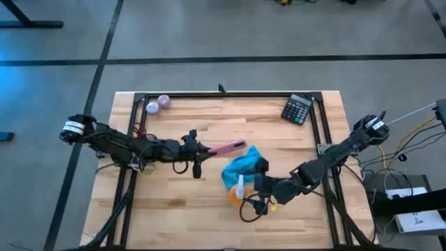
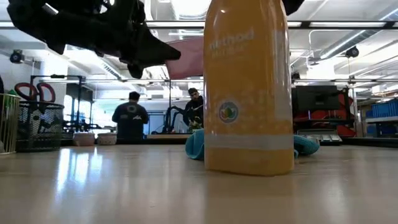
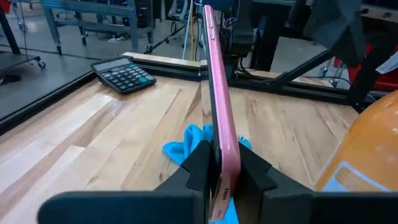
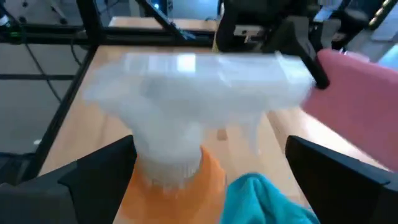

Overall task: Apply microfiber cloth
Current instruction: Spray the pink cellphone with the orange spray bottle

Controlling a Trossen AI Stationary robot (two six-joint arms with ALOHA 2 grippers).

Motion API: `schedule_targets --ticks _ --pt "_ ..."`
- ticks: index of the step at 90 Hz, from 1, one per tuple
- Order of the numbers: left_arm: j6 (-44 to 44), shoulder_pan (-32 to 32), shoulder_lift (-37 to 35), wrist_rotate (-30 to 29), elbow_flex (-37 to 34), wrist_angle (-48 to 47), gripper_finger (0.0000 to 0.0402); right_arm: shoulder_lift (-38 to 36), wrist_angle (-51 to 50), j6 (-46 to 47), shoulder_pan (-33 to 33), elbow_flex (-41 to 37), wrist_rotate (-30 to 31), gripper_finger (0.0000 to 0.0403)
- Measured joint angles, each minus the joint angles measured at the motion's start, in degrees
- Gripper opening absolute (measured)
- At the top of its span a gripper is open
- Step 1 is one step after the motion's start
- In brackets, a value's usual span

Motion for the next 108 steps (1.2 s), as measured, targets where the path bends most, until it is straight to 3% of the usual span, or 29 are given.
schedule_targets --ticks 18,42,64,87,108 --pt "1.1 0.0 0.0 1.1 0.1 1.5 0.0023 2.0 2.7 -3.0 0.0 0.9 0.5 0.0392" --pt "0.3 -0.1 0.0 9.5 0.1 8.2 0.0022 1.4 3.1 -5.6 0.1 2.0 2.0 0.0392" --pt "0.3 0.0 1.1 9.5 0.1 11.5 0.0022 1.4 2.4 -4.5 0.1 1.9 2.0 0.0392" --pt "3.5 0.1 8.0 9.1 1.5 21.8 0.0022 1.9 2.3 -3.7 0.1 1.8 2.0 0.0392" --pt "4.6 0.1 13.0 8.8 4.4 24.7 0.0022 2.0 2.3 -2.3 1.3 0.7 1.5 0.0391"
